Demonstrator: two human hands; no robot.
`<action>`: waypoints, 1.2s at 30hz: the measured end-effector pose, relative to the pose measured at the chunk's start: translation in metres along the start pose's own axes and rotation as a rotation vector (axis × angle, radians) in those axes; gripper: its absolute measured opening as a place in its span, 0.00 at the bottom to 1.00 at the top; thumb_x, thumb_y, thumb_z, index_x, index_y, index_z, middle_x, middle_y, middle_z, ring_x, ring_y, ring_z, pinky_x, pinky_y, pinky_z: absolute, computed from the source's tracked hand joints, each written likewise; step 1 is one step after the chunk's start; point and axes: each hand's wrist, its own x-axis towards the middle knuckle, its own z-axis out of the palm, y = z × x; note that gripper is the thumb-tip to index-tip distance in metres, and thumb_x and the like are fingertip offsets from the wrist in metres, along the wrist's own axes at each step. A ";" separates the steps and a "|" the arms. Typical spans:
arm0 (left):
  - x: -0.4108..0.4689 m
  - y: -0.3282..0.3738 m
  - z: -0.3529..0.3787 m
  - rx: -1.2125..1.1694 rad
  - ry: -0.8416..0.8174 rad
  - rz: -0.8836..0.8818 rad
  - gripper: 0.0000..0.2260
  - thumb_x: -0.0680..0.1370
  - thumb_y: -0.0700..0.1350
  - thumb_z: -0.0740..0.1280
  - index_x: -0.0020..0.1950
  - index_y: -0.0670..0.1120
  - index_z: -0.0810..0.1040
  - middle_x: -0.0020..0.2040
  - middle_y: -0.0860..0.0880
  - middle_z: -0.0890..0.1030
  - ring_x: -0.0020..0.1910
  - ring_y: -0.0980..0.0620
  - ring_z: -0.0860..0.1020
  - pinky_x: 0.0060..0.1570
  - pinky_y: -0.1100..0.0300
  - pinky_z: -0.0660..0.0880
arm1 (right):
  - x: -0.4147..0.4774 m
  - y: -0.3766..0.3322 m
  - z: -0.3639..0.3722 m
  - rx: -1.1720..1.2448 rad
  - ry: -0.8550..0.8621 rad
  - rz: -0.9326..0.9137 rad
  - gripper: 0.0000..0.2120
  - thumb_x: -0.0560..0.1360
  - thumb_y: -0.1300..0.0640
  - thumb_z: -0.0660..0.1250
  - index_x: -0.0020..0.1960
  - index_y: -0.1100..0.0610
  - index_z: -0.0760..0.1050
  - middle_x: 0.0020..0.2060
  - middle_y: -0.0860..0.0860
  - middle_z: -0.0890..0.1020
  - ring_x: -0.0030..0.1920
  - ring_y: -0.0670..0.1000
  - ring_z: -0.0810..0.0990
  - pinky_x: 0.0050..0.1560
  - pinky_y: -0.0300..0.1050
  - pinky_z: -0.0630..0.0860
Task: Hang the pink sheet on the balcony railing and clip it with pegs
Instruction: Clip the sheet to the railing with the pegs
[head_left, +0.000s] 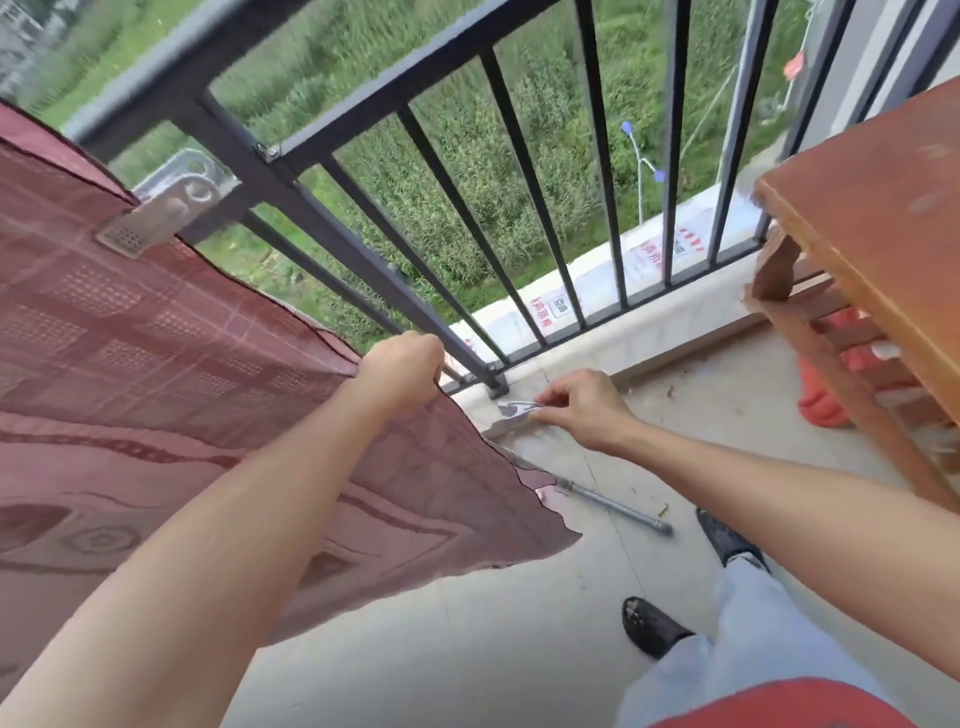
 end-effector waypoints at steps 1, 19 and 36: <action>0.000 0.000 0.000 -0.014 -0.005 0.007 0.08 0.68 0.35 0.64 0.40 0.47 0.79 0.40 0.49 0.80 0.41 0.45 0.79 0.40 0.50 0.81 | 0.002 -0.003 0.006 0.024 -0.005 -0.006 0.07 0.67 0.54 0.79 0.43 0.56 0.86 0.34 0.46 0.83 0.35 0.42 0.78 0.33 0.30 0.68; 0.006 -0.007 0.008 -0.088 0.060 0.060 0.03 0.72 0.43 0.70 0.43 0.51 0.81 0.45 0.51 0.80 0.42 0.48 0.78 0.37 0.57 0.74 | 0.068 -0.025 0.063 0.405 -0.222 0.018 0.17 0.71 0.66 0.75 0.59 0.60 0.81 0.50 0.55 0.85 0.46 0.49 0.81 0.40 0.37 0.78; -0.009 0.009 -0.029 -0.008 0.252 0.041 0.10 0.79 0.42 0.65 0.59 0.48 0.77 0.55 0.50 0.78 0.54 0.48 0.76 0.46 0.55 0.70 | 0.026 0.032 0.002 0.090 -0.175 0.159 0.31 0.68 0.58 0.78 0.68 0.51 0.73 0.56 0.53 0.80 0.44 0.48 0.78 0.39 0.39 0.72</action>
